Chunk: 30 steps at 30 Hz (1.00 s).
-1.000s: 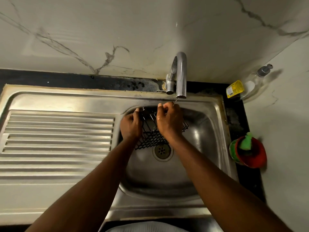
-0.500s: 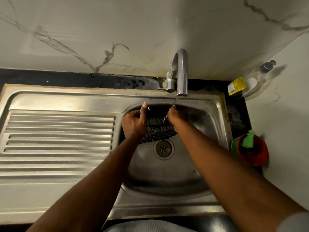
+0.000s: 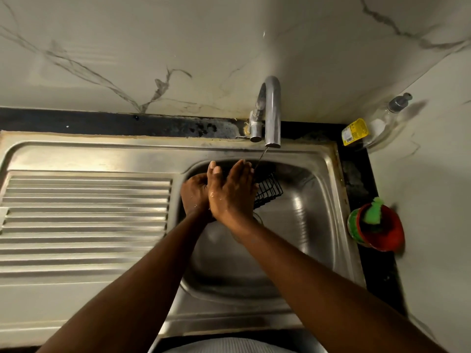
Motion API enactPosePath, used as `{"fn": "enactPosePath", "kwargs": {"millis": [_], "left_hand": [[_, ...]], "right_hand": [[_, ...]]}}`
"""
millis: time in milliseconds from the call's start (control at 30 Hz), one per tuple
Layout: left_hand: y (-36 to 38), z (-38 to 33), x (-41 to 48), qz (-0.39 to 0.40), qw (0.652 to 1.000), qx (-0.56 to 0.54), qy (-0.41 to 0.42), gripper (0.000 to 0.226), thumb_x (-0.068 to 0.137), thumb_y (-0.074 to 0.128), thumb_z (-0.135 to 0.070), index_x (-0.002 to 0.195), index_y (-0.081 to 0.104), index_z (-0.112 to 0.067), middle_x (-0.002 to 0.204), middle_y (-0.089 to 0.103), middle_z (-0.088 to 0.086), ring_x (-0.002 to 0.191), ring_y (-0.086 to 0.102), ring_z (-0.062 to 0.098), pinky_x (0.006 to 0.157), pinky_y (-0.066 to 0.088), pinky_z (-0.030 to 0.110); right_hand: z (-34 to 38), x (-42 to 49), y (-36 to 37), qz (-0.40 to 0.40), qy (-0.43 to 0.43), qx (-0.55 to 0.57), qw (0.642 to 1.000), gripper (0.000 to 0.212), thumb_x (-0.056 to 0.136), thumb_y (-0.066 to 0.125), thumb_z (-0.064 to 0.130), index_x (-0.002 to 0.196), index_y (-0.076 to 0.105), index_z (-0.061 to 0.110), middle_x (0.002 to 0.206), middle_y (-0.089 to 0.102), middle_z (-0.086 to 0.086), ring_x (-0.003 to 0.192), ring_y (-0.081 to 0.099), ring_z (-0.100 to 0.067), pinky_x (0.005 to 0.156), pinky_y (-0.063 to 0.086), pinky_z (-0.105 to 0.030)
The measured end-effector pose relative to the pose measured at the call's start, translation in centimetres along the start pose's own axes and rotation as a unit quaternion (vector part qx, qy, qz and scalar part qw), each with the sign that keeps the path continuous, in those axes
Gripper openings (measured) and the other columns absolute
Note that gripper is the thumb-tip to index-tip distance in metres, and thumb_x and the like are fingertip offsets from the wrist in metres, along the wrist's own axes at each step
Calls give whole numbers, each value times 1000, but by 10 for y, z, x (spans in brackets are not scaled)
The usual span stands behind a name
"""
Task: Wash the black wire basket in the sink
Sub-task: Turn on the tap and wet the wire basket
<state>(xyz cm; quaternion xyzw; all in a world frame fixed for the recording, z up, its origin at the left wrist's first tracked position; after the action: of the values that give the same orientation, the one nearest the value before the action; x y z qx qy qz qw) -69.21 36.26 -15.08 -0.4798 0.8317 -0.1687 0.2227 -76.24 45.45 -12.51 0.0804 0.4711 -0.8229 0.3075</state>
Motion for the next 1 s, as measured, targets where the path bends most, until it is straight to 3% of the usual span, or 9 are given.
{"fn": "enactPosePath", "kwargs": {"millis": [67, 133, 200, 300, 467, 567, 733, 867, 1000], "left_hand": [[-2, -1, -4, -21, 1000, -4, -2, 68, 104, 49, -57, 57, 61, -9, 48, 55, -1, 51, 57, 17, 54, 43, 37], [-1, 0, -8, -31, 999, -11, 7, 79, 102, 44, -66, 53, 56, -6, 45, 50, 7, 47, 51, 24, 55, 45, 47], [1, 1, -12, -37, 999, -12, 14, 78, 102, 45, -65, 49, 48, -7, 44, 41, 2, 45, 42, 20, 53, 42, 47], [6, -6, -16, -30, 999, -6, 26, 75, 98, 40, -71, 46, 43, -17, 44, 39, 0, 45, 42, 21, 53, 40, 43], [6, -14, -12, -28, 999, -5, 35, 73, 101, 42, -66, 46, 46, -18, 44, 46, 8, 45, 48, 27, 54, 41, 40], [1, -6, -9, -31, 999, -3, 34, 74, 104, 44, -61, 46, 42, -16, 43, 38, 3, 43, 39, 18, 51, 37, 42], [2, 6, -8, -17, 997, 33, 64, 82, 100, 34, -68, 49, 47, -5, 45, 47, 14, 44, 47, 31, 50, 41, 51], [4, 10, -5, 6, 999, 23, 48, 66, 106, 47, -52, 49, 55, -21, 45, 52, -1, 44, 48, 16, 51, 36, 35], [6, 2, 1, 17, 998, 35, 52, 60, 107, 52, -44, 51, 56, -24, 47, 54, -2, 47, 49, 14, 53, 37, 33]], "right_hand": [[-31, 24, -6, 23, 73, 13, 997, 95, 97, 12, 77, 163, -6, 11, 171, -11, -9, 158, -10, -24, 125, -7, -51], [-69, 54, -13, 32, 152, 19, 988, 95, 97, 12, 77, 164, -2, 10, 172, -8, -9, 159, -7, -25, 124, -4, -56], [-99, 84, -15, 22, 189, 8, 982, 94, 97, 19, 76, 164, 10, 10, 172, 7, -13, 158, 8, -30, 125, 8, -58], [-121, 120, -14, 19, 211, 15, 977, 83, 101, 25, 68, 157, 35, 6, 161, 35, -20, 146, 36, -37, 120, 28, -48], [-124, 140, -10, 33, 250, 55, 966, 76, 106, 23, 60, 150, 45, 3, 156, 42, -23, 142, 42, -39, 120, 29, -46], [-108, 109, -15, 1, 224, 27, 974, 87, 100, 27, 71, 158, 33, 7, 160, 35, -21, 145, 36, -39, 118, 29, -52], [-61, 49, -3, 16, 153, 18, 988, 94, 99, 19, 73, 163, -2, 7, 171, -7, -16, 158, -6, -33, 124, 4, -60], [-20, 18, 10, 7, 69, 2, 998, 96, 100, 19, 71, 161, -6, 1, 169, -9, -21, 158, -10, -33, 126, -7, -53], [-18, 10, 4, -39, 49, 15, 998, 96, 98, 21, 73, 163, 1, 5, 170, 1, -20, 158, -2, -31, 127, 1, -51]]}}
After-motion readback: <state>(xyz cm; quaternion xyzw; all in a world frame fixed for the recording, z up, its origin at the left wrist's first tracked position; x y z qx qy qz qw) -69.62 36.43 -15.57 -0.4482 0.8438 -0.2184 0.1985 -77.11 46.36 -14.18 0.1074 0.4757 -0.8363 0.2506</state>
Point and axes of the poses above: each hand's wrist, its own x-axis towards the middle knuckle, its own y-axis out of the palm, z = x × y, the point moved 7 cm from there along x, towards the middle knuckle
